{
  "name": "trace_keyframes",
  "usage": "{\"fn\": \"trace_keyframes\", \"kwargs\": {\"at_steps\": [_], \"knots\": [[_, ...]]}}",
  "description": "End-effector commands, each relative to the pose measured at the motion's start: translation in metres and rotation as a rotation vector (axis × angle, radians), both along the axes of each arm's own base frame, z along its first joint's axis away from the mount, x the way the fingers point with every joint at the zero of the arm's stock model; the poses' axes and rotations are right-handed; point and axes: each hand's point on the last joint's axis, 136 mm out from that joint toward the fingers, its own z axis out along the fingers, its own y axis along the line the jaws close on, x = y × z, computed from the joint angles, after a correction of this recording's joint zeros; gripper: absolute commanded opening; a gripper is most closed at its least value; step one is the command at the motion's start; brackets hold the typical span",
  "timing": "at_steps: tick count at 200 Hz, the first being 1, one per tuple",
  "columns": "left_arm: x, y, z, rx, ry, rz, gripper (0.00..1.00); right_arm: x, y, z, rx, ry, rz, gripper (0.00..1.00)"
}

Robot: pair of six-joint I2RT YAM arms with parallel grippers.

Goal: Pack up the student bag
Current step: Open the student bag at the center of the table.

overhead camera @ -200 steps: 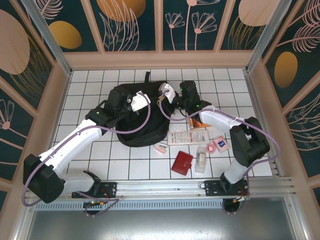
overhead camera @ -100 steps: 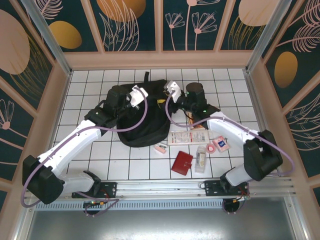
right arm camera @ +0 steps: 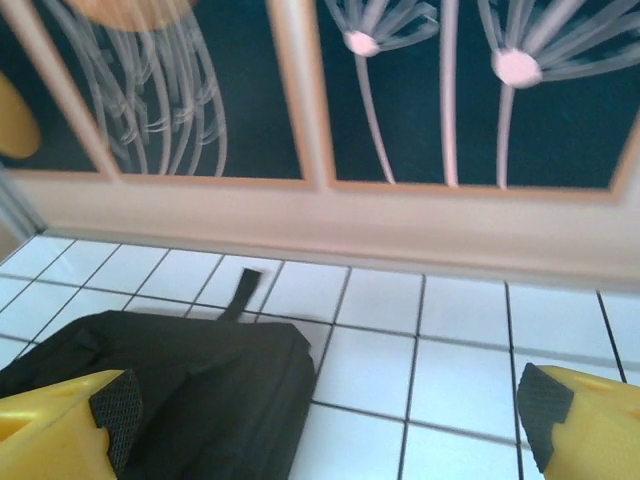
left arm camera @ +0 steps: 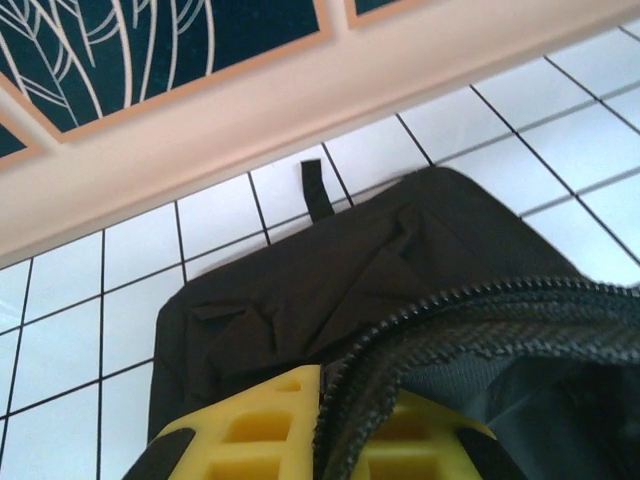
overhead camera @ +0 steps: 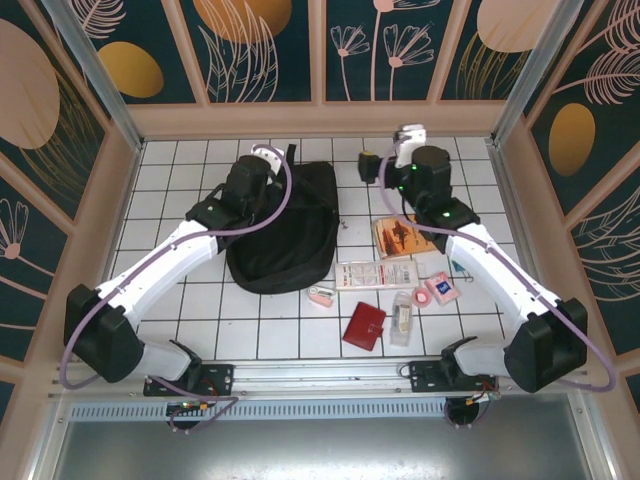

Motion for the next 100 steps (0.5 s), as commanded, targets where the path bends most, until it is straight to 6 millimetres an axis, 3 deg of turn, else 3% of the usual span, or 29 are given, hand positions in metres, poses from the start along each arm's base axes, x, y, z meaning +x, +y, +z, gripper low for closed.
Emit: {"fn": "trace_keyframes", "kwargs": {"at_steps": [1, 19, 42, 69, 100], "knots": [[0.018, 0.001, 0.041, -0.119, -0.091, 0.089, 0.00, -0.003, -0.025, -0.021, 0.267, 0.149, -0.033, 0.98], [0.022, -0.001, 0.040, -0.127, -0.091, 0.096, 0.00, -0.002, -0.025, -0.046, 0.349, 0.267, -0.009, 0.89], [0.025, 0.003, 0.036, -0.153, -0.075, 0.121, 0.00, -0.004, -0.004, -0.090, 0.319, 0.468, 0.008, 0.81], [0.026, 0.016, 0.036, -0.239, -0.070, 0.189, 0.00, -0.030, 0.049, -0.112, 0.248, 0.541, 0.126, 0.80], [0.031, 0.035, 0.033, -0.292, -0.063, 0.330, 0.00, -0.053, 0.102, -0.137, 0.133, 0.652, 0.134, 0.88]]}}
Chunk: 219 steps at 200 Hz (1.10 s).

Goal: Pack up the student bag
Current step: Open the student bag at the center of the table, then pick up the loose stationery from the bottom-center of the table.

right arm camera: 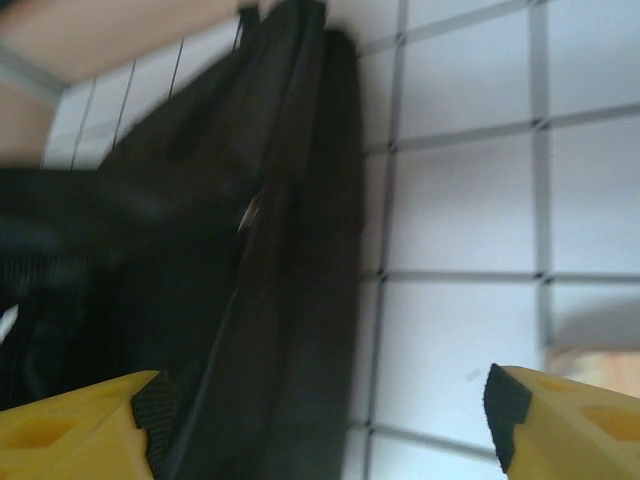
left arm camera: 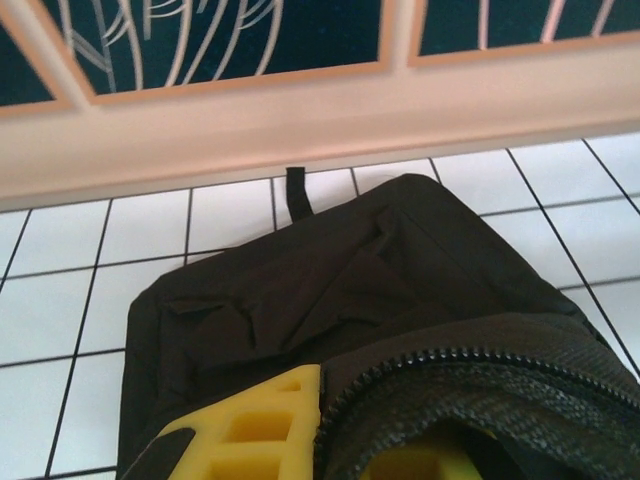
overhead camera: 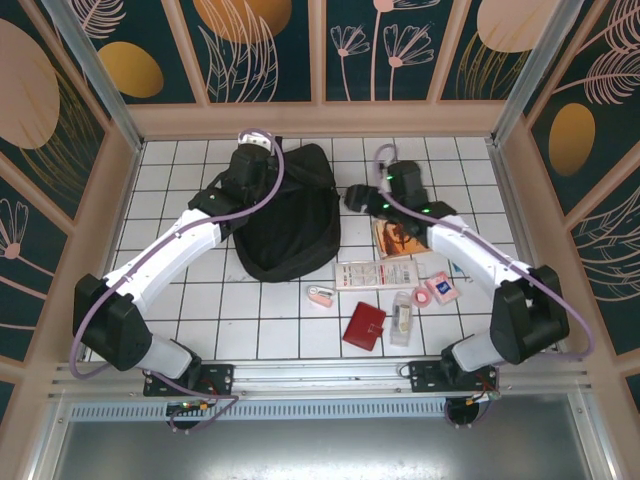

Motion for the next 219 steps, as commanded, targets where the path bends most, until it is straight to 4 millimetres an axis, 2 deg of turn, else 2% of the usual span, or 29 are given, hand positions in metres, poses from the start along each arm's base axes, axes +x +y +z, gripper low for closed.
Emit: {"fn": "trace_keyframes", "kwargs": {"at_steps": [1, 21, 46, 67, 85, 94, 115, 127, 139, 147, 158, 168, 199, 219], "knots": [[0.009, 0.019, 0.026, -0.111, -0.065, 0.154, 0.00, -0.016, 0.031, -0.006, -0.053, 0.075, 0.014, 0.89], [0.009, 0.021, 0.026, -0.131, -0.055, 0.177, 0.00, -0.019, 0.046, -0.024, -0.082, 0.136, 0.005, 0.94], [0.006, 0.026, 0.028, -0.173, -0.055, 0.211, 0.00, -0.017, 0.066, -0.039, -0.119, 0.181, 0.028, 0.93], [0.004, 0.022, 0.027, -0.178, -0.049, 0.186, 0.00, -0.004, 0.066, -0.051, -0.184, 0.189, 0.003, 0.91], [0.006, 0.015, 0.021, -0.161, -0.032, 0.142, 0.00, 0.012, 0.051, -0.052, -0.264, 0.146, -0.060, 0.89], [0.008, 0.012, 0.016, -0.156, -0.021, 0.133, 0.00, 0.018, 0.045, -0.046, -0.276, 0.118, -0.083, 0.89], [0.012, 0.003, 0.005, -0.147, 0.005, 0.101, 0.00, 0.011, 0.056, 0.005, -0.127, -0.039, 0.016, 0.93], [0.014, 0.002, 0.003, -0.146, 0.008, 0.099, 0.00, 0.005, 0.050, 0.030, -0.075, -0.117, 0.025, 0.96], [0.016, 0.002, 0.003, -0.150, 0.006, 0.103, 0.00, 0.003, 0.034, 0.035, -0.090, -0.116, 0.001, 0.96], [0.017, 0.003, 0.003, -0.153, 0.005, 0.108, 0.00, 0.000, 0.022, 0.026, -0.118, -0.080, -0.013, 0.93], [0.018, 0.004, 0.003, -0.153, 0.009, 0.115, 0.00, -0.011, 0.013, 0.009, -0.164, -0.012, 0.000, 0.90], [0.020, 0.005, 0.001, -0.153, 0.020, 0.129, 0.00, -0.029, 0.009, -0.009, -0.204, 0.036, 0.031, 0.88], [0.024, 0.011, -0.006, -0.156, 0.050, 0.160, 0.00, -0.100, 0.022, -0.037, -0.260, 0.065, 0.211, 0.88], [0.023, 0.014, -0.023, -0.154, 0.082, 0.161, 0.00, -0.134, 0.030, -0.056, -0.319, 0.035, 0.343, 0.81]]}}
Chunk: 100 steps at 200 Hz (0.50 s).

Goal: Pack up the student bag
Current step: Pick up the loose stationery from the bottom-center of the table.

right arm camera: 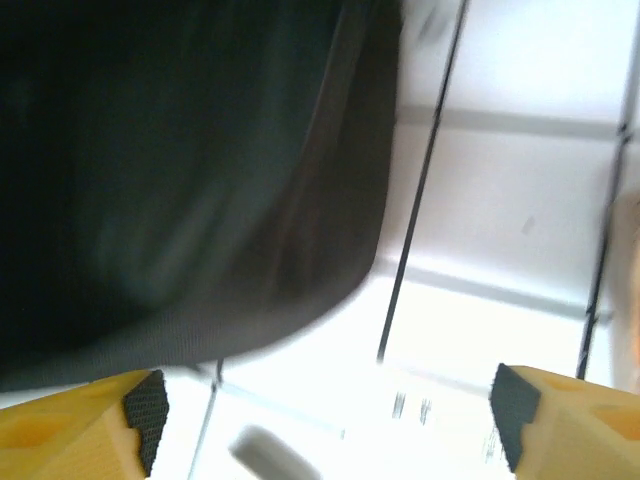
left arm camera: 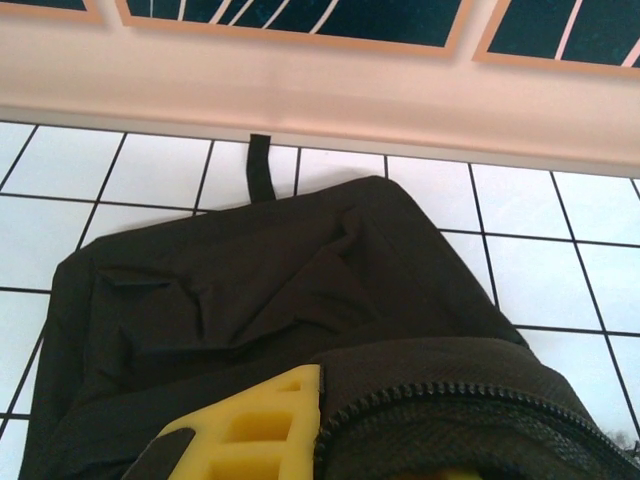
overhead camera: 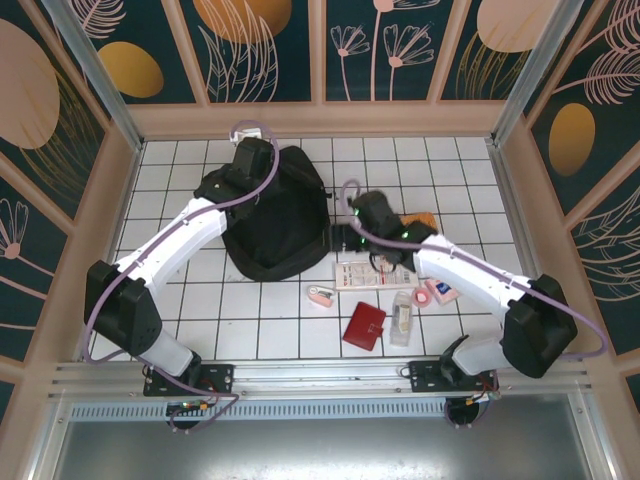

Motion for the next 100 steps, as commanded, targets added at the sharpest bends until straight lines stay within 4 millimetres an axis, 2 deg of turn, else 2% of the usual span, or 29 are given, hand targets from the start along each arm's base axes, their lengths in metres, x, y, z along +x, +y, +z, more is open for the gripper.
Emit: {"fn": "trace_keyframes", "kwargs": {"at_steps": [1, 23, 49, 78, 100], "knots": [[0.006, 0.005, -0.004, -0.037, 0.003, 0.024, 0.00, -0.044, 0.004, -0.021, -0.083, 0.000, 0.169, 0.81], [0.006, 0.012, -0.023, -0.099, 0.064, 0.031, 0.00, -0.065, 0.027, -0.023, -0.131, -0.077, 0.324, 0.85], [0.000, 0.010, -0.011, -0.158, 0.048, 0.006, 0.00, -0.056, 0.039, -0.044, -0.265, -0.077, 0.351, 0.87], [-0.006, 0.012, -0.008, -0.162, 0.024, -0.004, 0.00, -0.066, 0.063, -0.080, -0.343, -0.030, 0.490, 0.84], [-0.004, 0.010, -0.010, -0.168, 0.027, -0.013, 0.00, -0.070, 0.077, -0.094, -0.351, -0.003, 0.551, 0.79]]}}
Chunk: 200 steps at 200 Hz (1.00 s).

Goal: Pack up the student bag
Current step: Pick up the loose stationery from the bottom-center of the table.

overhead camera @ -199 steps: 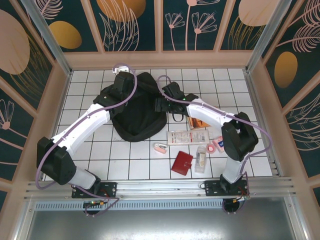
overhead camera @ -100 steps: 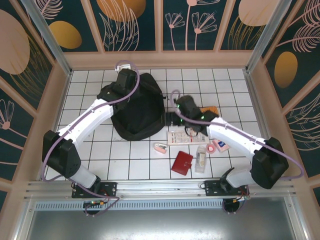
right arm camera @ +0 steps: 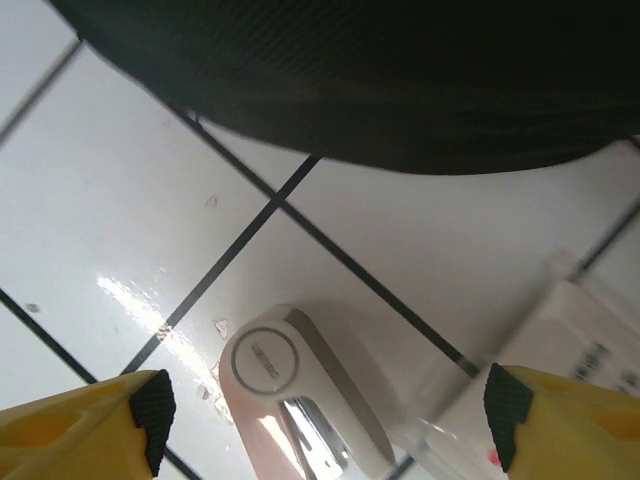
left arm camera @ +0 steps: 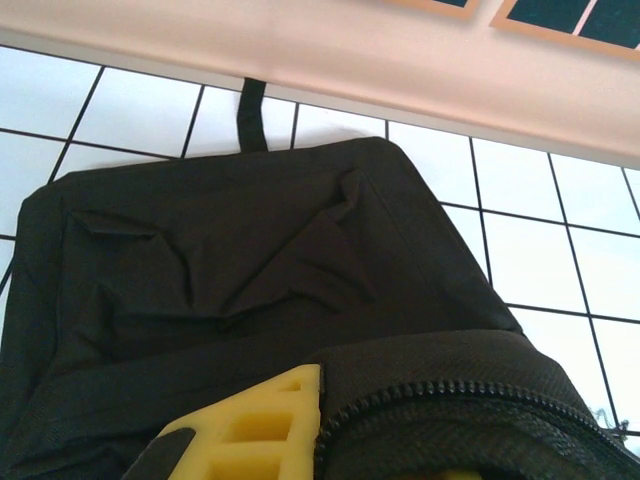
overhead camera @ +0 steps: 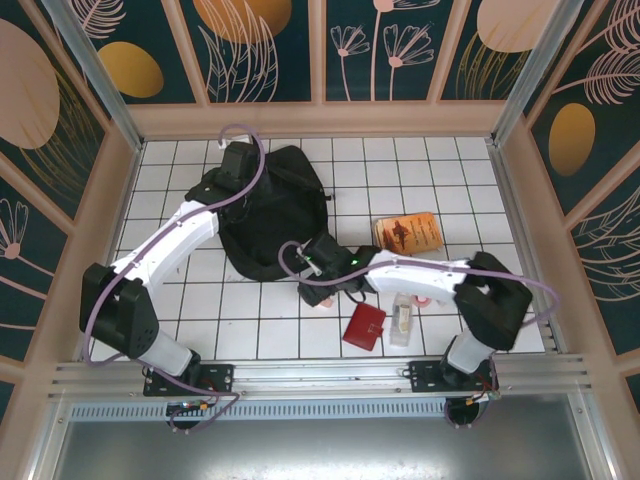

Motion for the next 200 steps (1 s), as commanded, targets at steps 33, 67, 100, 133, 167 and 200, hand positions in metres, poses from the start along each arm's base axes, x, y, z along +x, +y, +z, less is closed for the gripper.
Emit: {"fn": "trace_keyframes", "kwargs": {"at_steps": [33, 67, 100, 133, 167, 200], "knots": [[0.000, -0.008, 0.013, -0.075, -0.042, -0.029, 0.00, -0.007, 0.017, -0.020, -0.047, 0.031, 0.119, 0.77], [0.000, -0.010, 0.012, -0.095, -0.038, -0.042, 0.00, -0.012, 0.005, -0.039, -0.117, 0.060, 0.114, 0.68], [0.002, -0.008, 0.012, -0.104, -0.039, -0.038, 0.00, -0.017, -0.004, -0.041, -0.149, 0.064, 0.106, 0.64], [0.003, -0.007, 0.012, -0.109, -0.040, -0.037, 0.00, -0.021, -0.012, -0.042, -0.187, 0.058, 0.094, 0.61], [0.005, -0.006, 0.009, -0.118, -0.033, -0.033, 0.00, -0.025, -0.011, -0.042, -0.181, 0.066, 0.091, 0.48], [0.005, -0.006, 0.011, -0.119, -0.036, -0.032, 0.00, -0.019, -0.007, -0.028, -0.148, 0.035, 0.062, 0.41]]}}
